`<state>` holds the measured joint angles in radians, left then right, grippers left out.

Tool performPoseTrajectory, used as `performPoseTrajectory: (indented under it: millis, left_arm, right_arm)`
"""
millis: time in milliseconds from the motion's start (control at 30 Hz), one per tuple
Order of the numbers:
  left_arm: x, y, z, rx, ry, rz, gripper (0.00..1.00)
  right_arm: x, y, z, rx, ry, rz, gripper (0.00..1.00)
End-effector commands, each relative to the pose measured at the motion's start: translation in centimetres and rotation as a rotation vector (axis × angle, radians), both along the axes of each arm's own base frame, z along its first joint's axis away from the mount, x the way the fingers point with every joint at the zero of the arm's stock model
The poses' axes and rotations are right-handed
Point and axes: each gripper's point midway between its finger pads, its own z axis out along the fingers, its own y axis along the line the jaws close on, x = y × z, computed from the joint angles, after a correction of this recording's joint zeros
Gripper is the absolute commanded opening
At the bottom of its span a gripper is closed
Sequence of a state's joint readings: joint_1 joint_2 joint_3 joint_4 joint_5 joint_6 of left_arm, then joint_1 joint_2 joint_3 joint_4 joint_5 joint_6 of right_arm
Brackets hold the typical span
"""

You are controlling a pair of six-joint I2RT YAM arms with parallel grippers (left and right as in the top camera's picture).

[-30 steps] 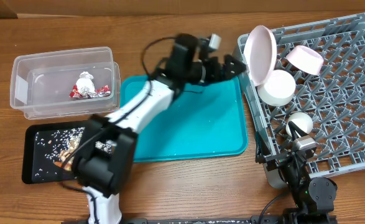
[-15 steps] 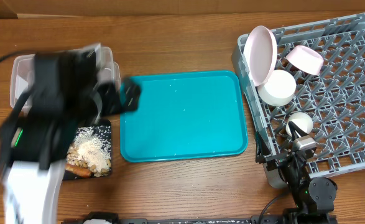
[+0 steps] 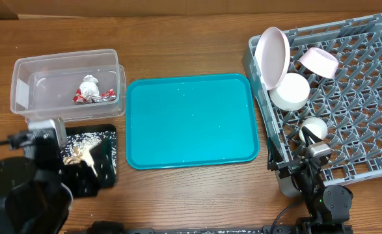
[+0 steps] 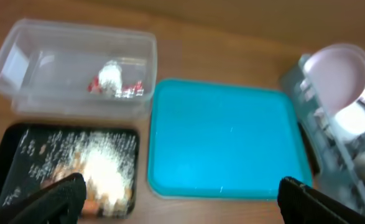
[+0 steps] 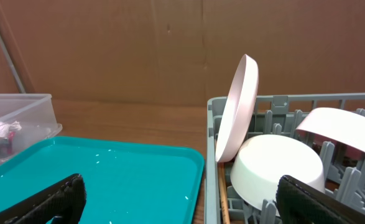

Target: Sort waste into correct bins and load items into the dishwasher

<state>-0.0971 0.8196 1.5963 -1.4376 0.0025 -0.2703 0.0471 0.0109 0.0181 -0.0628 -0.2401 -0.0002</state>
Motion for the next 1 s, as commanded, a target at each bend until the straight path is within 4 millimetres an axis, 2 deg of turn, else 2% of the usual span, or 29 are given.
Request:
performPoseTrajectory:
  millis: [0, 67, 233, 333, 433, 533, 733, 900, 967]
  left_arm:
    - [-0.8, 1.4, -0.7, 0.083, 0.036, 0.034, 1.0]
    - [-0.5, 1.7, -1.1, 0.102, 0.041, 0.043, 1.0]
    - [3.8, 1.4, -2.1, 0.173, -0.117, -0.001, 1.0]
    - [5.7, 1.3, -3.8, 0.196, -0.234, -0.009, 1.0]
    - [6.8, 1.0, -7.0, 0.175, -0.342, -0.005, 1.0]
    - [7.2, 1.0, -9.8, 0.164, -0.469, 0.007, 1.0]
    - [7.0, 0.9, -12.6, 0.147, -0.632, 0.016, 1.0]
    - [6.7, 0.6, -15.4, 0.138, -0.675, 0.002, 1.0]
    - [7.2, 0.6, -17.2, 0.138, -0.642, 0.001, 1.0]
  right_arm:
    - [0.0, 0.0, -0.2, 0.004, -0.002, 0.002, 1.0]
    - [0.0, 0.0, -0.2, 0.005, -0.002, 0.002, 1.0]
    - [0.0, 0.0, -0.2, 0.004, -0.002, 0.002, 1.0]
    - [0.0, 0.0, -0.2, 0.005, -0.002, 0.002, 1.0]
    - [0.0, 0.0, -0.2, 0.004, -0.002, 0.002, 1.0]
    - [0.0, 0.0, -0.2, 0.004, -0.002, 0.002, 1.0]
    - [0.0, 0.0, -0.2, 0.004, -0.002, 0.002, 1.0]
    - [0.0, 0.0, -0.2, 0.004, -0.002, 0.002, 1.0]
    - [0.0, 0.0, -0.2, 0.004, -0.002, 0.002, 1.0]
